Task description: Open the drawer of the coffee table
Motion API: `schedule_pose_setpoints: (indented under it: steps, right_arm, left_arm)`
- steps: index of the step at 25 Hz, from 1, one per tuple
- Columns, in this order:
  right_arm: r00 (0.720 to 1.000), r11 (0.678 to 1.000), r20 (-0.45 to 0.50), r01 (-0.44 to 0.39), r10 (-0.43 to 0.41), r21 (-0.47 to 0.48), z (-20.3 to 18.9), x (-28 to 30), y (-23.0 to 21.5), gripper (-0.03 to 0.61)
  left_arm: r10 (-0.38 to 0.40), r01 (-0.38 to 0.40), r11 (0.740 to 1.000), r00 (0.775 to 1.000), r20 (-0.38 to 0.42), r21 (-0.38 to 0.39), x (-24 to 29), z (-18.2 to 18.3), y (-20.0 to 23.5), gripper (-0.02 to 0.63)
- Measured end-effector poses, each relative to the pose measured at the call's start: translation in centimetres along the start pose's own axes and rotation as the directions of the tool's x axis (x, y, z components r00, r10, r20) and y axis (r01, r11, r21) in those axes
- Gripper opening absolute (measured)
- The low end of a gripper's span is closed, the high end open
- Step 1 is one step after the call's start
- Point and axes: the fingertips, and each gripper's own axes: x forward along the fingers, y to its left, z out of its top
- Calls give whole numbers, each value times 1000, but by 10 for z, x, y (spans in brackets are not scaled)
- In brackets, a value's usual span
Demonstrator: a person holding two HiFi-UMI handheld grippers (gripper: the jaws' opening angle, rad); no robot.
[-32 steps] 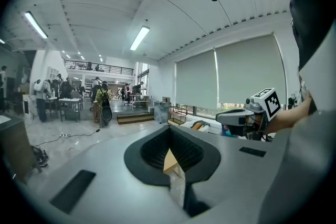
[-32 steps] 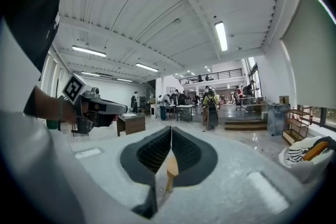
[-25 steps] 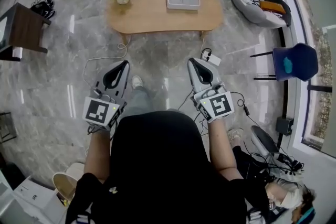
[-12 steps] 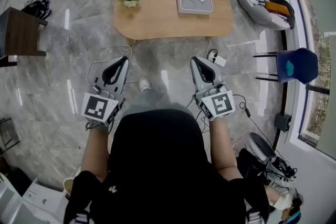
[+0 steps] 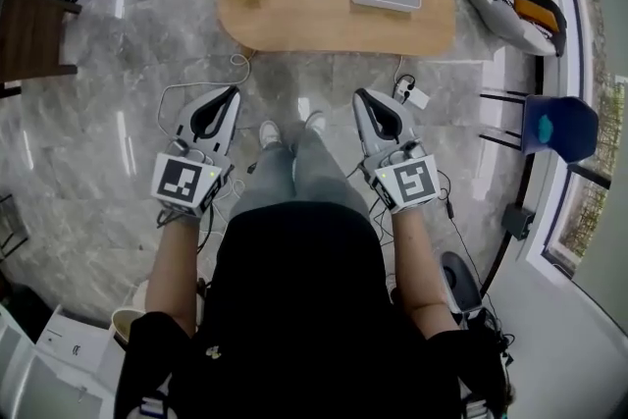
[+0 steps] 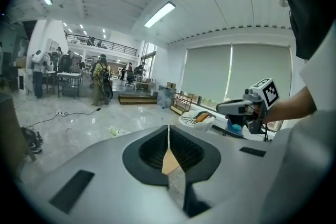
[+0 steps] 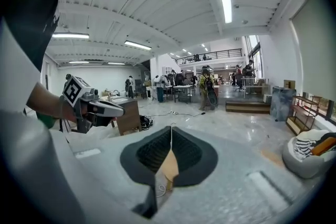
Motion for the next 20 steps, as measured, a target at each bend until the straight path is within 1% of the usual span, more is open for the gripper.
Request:
schedule_pose_setpoints:
  steps: [3,4,8,11,12,13,15,20]
  right_arm:
    - [999,1000,-30,-24,24,8,-17,14,-6,2]
    - [999,999,-39,-31,31,9,-23,19,-8,2]
    - [996,999,-76,-52,53,11,-51,38,-18,3]
    - [993,998,-100,-58,59,12,-72,55,-25,5]
    - [992,998,-108,-64,65,14,-79,61,-26,33]
    - [991,997,-117,-71,72,15,-86,66,-27,48]
    - [987,996,-137,-85,86,14,-99,74,-28,48]
    - [979,995,-176,-100,102,23,-133,94,-30,49]
  left_arm:
    - [-5,5,999,1000,-8,37,17,-21,10,11]
    - [-5,5,999,1000,-7,34,22,-27,13,11]
    - [47,-48,999,998,-49,-15,35,-63,32,11]
    - [54,-54,999,995,-78,0,48,-93,48,11]
    - [66,-66,998,994,-91,2,52,-103,54,11]
    - [80,-81,997,991,-105,-1,55,-112,59,11]
    - [99,-102,995,986,-133,-19,64,-132,67,12]
    - [104,-114,992,982,-160,-56,92,-186,86,12]
